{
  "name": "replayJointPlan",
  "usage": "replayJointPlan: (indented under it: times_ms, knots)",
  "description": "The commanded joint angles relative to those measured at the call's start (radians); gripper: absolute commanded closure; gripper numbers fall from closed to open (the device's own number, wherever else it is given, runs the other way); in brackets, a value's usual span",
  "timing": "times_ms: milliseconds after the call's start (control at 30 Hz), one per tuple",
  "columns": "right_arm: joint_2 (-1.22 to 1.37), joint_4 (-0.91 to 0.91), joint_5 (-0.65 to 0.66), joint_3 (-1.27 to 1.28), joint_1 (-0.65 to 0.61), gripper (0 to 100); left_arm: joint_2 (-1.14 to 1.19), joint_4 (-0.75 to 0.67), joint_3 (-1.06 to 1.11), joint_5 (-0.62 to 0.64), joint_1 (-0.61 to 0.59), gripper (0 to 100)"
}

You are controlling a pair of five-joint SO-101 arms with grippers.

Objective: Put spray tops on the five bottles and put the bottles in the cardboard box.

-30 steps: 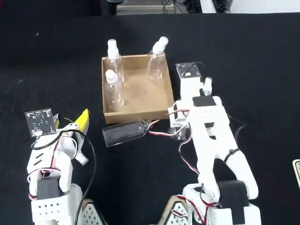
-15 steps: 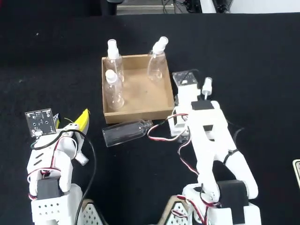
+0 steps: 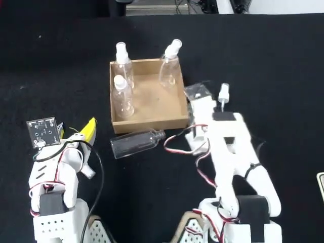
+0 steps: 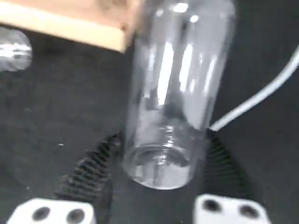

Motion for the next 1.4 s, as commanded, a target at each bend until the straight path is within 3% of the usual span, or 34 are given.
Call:
replayJointPlan:
  times_ms: [0,367,533,867,967,1133,1233,1367]
  knots:
    - [-0.015,-0.014,0.017,-0.059,0.106,99.1,-0.012,-0.014,-0.013,0.005,0.004,71]
    - [-0.015,0.371,0.186,-0.441,0.370,98.7,-0.012,-0.014,-0.013,0.005,0.004,71]
    - [-0.005,0.353,0.273,-0.496,0.569,98.7,-0.012,-0.015,-0.001,0.005,0.004,71]
    - [-0.005,0.060,0.566,-0.148,0.870,98.5,-0.014,-0.015,0.002,-0.017,0.005,71]
    - [-0.008,0.058,0.638,-0.093,0.890,91.8,-0.014,-0.015,0.002,-0.017,0.010,71]
    - [-0.008,0.164,0.640,-0.173,0.841,73.4,-0.014,-0.012,0.002,-0.021,0.004,71]
    - [-0.005,0.218,0.638,-0.240,0.787,71.3,-0.014,-0.012,0.004,-0.021,0.004,71]
    - [-0.002,0.146,0.638,-0.249,0.723,71.3,-0.014,-0.012,0.004,-0.021,0.004,71]
